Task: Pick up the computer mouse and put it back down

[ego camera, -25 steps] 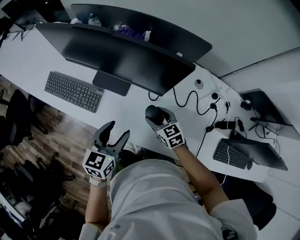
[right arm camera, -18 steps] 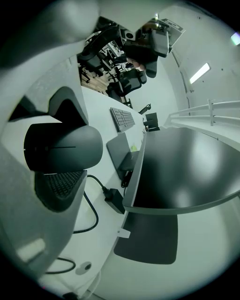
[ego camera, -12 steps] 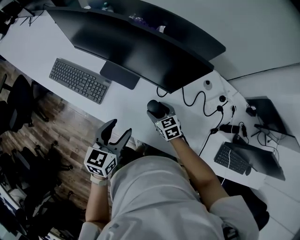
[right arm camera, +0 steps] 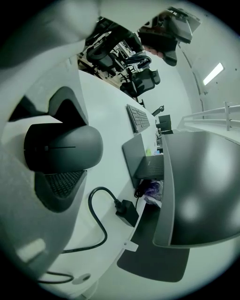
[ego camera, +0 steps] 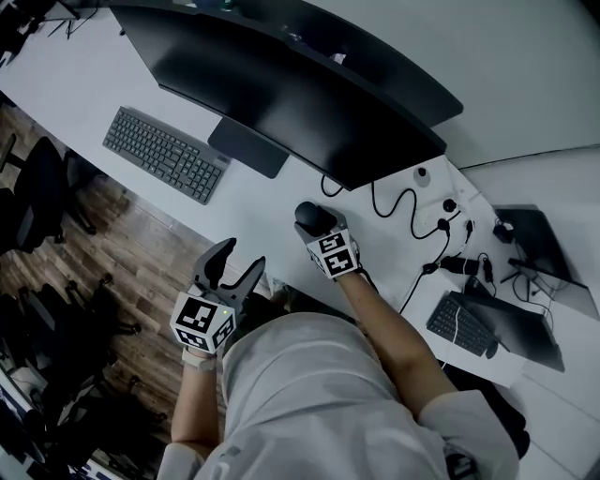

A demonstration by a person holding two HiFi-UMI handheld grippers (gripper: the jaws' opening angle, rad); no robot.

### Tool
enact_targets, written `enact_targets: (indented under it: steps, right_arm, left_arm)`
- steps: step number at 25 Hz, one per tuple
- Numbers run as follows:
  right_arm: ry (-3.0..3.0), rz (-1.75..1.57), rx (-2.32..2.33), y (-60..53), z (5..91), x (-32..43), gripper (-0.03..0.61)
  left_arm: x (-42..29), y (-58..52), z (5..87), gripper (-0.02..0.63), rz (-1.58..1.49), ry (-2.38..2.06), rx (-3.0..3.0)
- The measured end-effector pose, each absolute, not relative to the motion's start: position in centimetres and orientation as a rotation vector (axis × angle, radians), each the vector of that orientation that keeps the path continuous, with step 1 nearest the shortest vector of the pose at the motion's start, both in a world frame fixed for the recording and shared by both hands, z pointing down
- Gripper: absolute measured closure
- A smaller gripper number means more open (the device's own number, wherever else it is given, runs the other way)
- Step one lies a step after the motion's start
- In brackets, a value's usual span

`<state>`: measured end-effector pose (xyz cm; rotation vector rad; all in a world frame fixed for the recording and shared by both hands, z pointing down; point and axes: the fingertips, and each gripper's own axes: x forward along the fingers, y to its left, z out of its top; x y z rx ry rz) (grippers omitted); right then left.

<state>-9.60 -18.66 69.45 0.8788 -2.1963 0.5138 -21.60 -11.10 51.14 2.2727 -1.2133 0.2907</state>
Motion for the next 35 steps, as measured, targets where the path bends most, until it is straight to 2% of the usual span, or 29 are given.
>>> enact_targets:
  steps: [17,35]
  right_arm:
    - [-2.207,0.487,0.881,-18.5,68.9,-10.0,0.270]
    - [-2.365,0.513,1.055,-17.4,59.6,-7.7,0.270]
  left_arm:
    - [-22.1,-10.1,51.5,0.347,0.290,-1.216,2.267]
    - [-18.3,-10.8,50.1,0.347,0.301,-1.091,2.397]
